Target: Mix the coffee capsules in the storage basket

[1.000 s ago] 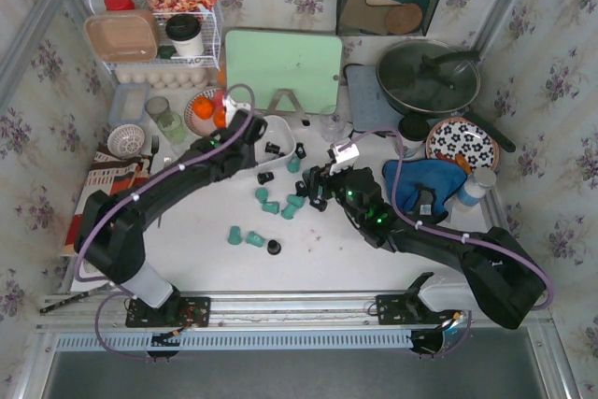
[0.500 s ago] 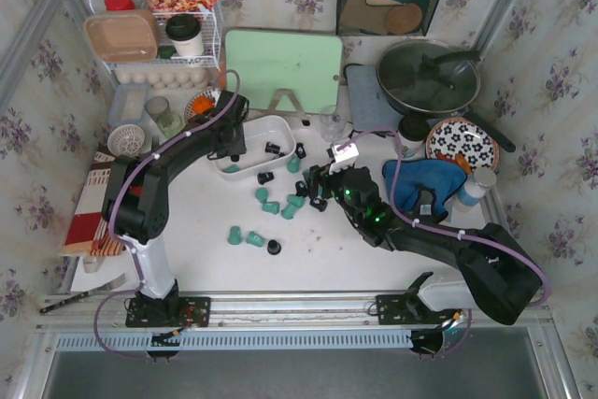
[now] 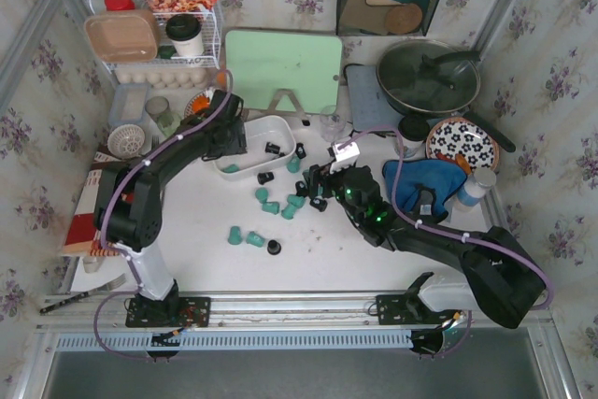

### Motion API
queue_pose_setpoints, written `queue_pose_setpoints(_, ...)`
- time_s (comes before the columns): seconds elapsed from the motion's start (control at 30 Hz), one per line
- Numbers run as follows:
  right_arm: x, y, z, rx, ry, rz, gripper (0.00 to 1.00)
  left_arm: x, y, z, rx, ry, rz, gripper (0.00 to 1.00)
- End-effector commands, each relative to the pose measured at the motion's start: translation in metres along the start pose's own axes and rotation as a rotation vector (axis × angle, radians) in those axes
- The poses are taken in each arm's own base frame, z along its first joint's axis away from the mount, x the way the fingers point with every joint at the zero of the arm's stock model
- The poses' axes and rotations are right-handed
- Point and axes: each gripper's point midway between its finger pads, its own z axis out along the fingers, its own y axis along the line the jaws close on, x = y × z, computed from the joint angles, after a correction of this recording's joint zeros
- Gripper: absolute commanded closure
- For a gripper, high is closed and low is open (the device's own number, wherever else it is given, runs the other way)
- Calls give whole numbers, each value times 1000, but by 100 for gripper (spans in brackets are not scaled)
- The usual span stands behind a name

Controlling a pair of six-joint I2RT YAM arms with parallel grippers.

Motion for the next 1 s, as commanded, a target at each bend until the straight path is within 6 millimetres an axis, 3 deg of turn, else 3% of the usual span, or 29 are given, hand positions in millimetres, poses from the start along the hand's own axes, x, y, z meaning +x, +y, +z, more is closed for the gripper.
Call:
queue_pose_setpoints(0.0, -5, 0, 0, 5, -19, 9, 21, -13, 1, -19, 20, -69, 8, 38)
queue_pose_setpoints(0.17, -6, -1, -1, 8, -22, 9, 21, 0, 3, -48, 40, -93, 23, 38)
queue_pose_setpoints(0.43, -3, 0, 1, 6, -15, 7, 21, 66, 10, -83, 47, -36, 74, 39)
queue_pose_setpoints(0.47, -2, 0, 2, 7, -12, 7, 21, 69, 11, -99, 64, -57, 68, 39)
queue_pose_setpoints(0.63, 1, 1, 3, 1, -2, 4, 21, 112, 13, -126, 91, -2, 85, 39)
queue_pose_setpoints(0.8, 3, 0, 5, 5, 6, 2, 21, 153, 12, -136, 135, 91, 73, 40)
queue_pose_setpoints(0.97, 7, 0, 6, 7, 15, 0, 21, 175, 14, -131, 134, 157, 40, 40)
